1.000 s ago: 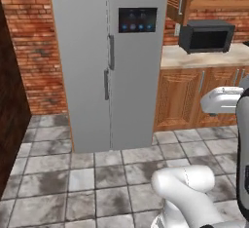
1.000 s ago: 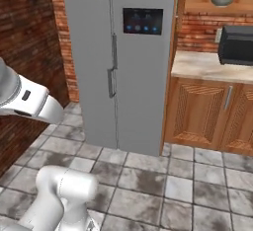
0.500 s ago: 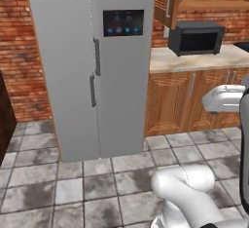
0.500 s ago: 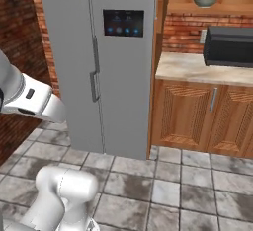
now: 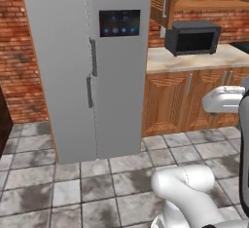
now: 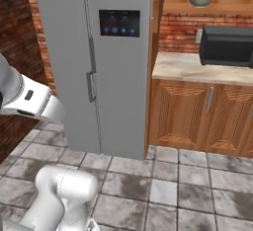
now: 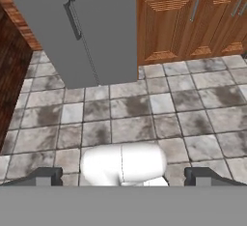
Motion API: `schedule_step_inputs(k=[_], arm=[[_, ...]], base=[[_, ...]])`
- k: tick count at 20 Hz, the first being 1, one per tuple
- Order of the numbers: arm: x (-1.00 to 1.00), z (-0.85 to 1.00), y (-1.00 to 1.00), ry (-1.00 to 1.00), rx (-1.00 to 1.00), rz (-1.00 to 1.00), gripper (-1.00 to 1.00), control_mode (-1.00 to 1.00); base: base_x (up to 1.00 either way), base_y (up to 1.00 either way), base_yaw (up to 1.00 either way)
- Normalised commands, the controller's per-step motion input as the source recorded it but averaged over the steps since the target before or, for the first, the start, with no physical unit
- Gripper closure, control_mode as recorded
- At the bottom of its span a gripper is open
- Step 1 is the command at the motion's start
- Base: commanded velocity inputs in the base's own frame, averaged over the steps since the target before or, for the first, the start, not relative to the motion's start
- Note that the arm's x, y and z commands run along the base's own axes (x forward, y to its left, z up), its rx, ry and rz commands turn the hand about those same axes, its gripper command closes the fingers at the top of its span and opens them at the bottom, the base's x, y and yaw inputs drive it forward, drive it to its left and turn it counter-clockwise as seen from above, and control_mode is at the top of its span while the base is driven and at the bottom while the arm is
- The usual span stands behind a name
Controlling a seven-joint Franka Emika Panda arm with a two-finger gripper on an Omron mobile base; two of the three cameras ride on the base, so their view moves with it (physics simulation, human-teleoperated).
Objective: Pick up the bowls from the cabinet and place each bowl in front of a stool on the dining counter.
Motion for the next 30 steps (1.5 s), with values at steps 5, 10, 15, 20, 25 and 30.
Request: schedule_step_inputs(k=[5,10,15,20,25,30], arm=[[0.0,0.0,0.0,0.0,0.0,0.0,-1.0,1.0],[0.0,0.0,0.0,0.0,0.0,0.0,-1.0,1.0],[0.0,0.0,0.0,0.0,0.0,0.0,-1.0,1.0],[0.0,0.0,0.0,0.0,0.0,0.0,-1.0,1.0],[0.0,0.0,0.0,0.0,0.0,0.0,-1.0,1.0],[0.0,0.0,0.0,0.0,0.0,0.0,-1.0,1.0]], base=[[0.79,-0.88,-0.16],[0.82,-0.7,-0.29],[0.88,-0.62,-0.28],[0.84,-0.63,-0.22],[0.81,-0.62,-0.17],[0.75,-0.6,-0.09]])
